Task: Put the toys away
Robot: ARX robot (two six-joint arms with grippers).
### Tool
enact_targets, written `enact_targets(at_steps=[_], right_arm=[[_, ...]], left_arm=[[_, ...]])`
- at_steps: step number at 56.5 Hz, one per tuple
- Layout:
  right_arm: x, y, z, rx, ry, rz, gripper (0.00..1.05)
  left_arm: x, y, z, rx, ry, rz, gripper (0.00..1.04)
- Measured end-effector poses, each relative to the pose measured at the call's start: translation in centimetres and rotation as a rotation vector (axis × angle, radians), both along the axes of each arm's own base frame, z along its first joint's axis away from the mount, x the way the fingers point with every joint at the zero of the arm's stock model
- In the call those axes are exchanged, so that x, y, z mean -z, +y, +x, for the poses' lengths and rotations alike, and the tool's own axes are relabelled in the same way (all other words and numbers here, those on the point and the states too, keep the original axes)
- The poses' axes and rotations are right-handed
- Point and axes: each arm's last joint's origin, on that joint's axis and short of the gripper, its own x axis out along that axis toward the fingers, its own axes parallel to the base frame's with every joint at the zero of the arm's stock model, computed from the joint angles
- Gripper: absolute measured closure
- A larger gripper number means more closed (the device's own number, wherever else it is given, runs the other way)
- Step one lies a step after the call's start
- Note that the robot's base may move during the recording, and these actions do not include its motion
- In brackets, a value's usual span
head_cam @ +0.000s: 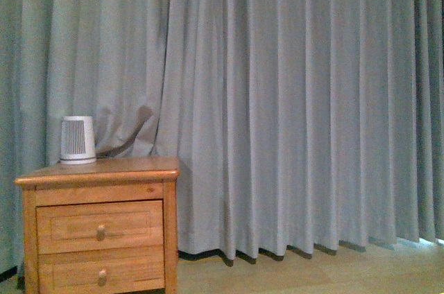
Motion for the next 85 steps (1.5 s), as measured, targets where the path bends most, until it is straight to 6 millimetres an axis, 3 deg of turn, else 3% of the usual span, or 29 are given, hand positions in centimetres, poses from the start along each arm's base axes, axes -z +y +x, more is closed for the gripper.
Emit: enact_targets(at_steps=[85], right_arm=[[0.01, 0.02, 0.00, -0.004, 0.001, 0.000, 0.98]], left_arm=[[0.01, 0.01, 0.01, -0.004, 0.001, 0.000, 0.06]])
